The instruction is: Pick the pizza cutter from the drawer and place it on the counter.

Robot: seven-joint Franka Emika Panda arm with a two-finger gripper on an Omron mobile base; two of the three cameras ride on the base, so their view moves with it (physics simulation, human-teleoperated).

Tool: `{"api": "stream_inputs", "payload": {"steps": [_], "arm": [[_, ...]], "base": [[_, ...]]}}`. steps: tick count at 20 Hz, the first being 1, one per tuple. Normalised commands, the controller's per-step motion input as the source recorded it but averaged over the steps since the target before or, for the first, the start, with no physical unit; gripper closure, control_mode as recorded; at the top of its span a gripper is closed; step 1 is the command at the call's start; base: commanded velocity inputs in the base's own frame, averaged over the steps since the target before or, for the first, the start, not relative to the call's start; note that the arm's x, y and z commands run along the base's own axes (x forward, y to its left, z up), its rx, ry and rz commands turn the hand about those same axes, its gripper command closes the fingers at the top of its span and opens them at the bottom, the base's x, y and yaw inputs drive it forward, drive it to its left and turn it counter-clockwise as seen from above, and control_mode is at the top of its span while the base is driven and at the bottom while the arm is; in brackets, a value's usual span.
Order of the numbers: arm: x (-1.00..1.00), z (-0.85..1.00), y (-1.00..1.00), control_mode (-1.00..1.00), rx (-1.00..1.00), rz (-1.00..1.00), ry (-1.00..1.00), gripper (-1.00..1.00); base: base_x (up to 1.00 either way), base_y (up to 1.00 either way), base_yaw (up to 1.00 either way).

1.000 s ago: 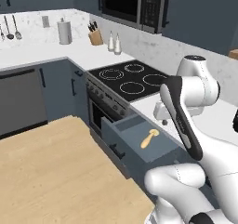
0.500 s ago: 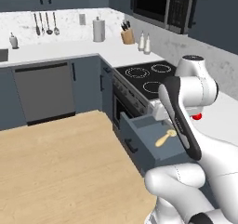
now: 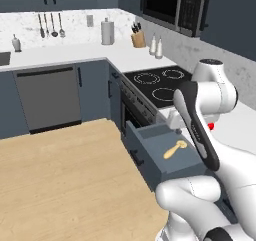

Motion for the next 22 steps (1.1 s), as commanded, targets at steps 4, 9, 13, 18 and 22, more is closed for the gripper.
{"api": "stream_inputs", "payload": {"steps": [4,9,13,18,22], "arm": [[0.44,0.05,0.00,-1.00,-0.04,0.02,0.15,-1.00],[0.38,-0.14,0.01,-1.00,0.00,0.00,0.04,-1.00],[0.83,-0.62,0.01,-1.00,0.03,0.01,-0.05,-1.00],[0.99,-0.83,0.11,-1.00,0.07,0.01,-0.15,-1.00],[1.00,-0.75,0.19,-1.00,0.06,0.00,-0.20,-1.00]], "base": [[0.00,0.00,0.00],[0.00,0.00,0.00],[0.00,0.00,0.00],[0.00,0.00,0.00],[0.00,0.00,0.00]]}}
